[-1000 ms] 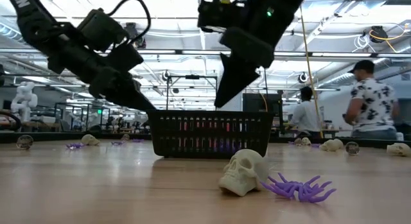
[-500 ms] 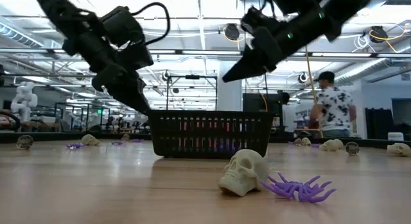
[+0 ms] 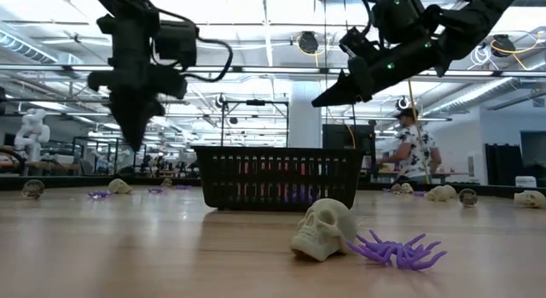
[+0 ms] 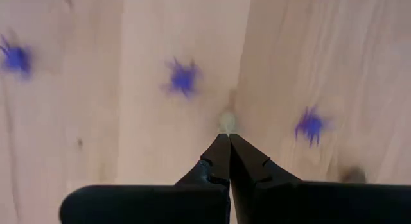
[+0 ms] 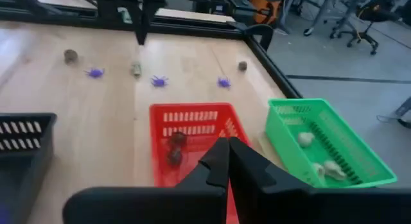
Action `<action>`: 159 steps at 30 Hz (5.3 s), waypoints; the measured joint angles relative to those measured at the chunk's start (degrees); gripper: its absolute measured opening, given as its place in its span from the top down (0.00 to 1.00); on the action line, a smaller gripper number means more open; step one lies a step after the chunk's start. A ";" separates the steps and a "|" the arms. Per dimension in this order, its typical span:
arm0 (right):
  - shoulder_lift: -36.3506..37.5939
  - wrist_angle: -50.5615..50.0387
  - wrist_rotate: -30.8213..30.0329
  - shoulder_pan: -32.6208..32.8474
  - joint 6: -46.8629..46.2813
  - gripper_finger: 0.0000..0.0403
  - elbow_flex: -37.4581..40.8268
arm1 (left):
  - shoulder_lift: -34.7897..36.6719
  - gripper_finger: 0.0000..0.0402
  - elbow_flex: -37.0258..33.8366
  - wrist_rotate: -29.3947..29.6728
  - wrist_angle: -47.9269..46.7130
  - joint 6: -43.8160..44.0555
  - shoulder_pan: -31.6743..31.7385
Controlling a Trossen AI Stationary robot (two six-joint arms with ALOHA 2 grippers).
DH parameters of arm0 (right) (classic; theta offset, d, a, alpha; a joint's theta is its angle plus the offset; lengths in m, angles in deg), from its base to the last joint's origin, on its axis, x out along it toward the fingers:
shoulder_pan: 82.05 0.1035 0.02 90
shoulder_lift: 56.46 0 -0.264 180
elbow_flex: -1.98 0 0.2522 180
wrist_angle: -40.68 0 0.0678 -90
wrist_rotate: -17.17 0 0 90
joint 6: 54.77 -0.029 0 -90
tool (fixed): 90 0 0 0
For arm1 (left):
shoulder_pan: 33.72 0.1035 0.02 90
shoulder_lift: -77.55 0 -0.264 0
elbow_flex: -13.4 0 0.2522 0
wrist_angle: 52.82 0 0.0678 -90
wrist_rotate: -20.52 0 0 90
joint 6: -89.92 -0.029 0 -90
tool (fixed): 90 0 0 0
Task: Sort Halloween decoration
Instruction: Put the white skull toy into the green basket, then put the violet spider toy into the black basket
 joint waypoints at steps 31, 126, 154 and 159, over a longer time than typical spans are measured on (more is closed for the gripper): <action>7.77 3.77 11.69 -14.98 11.72 1.00 -0.09 | -17.65 0.64 0.02 2.80 1.18 -2.32 -0.31; 7.75 -16.70 11.59 -25.48 3.46 1.00 -0.11 | -36.51 1.00 33.01 -5.82 46.92 -3.81 18.13; 3.80 -69.69 5.52 -25.32 -18.41 0.82 -11.32 | -15.01 1.00 -7.96 -1.11 83.65 0.91 15.38; 0.09 -69.23 5.52 -25.28 -22.69 0.72 -11.33 | -14.96 1.00 -7.89 -1.36 83.94 0.66 15.30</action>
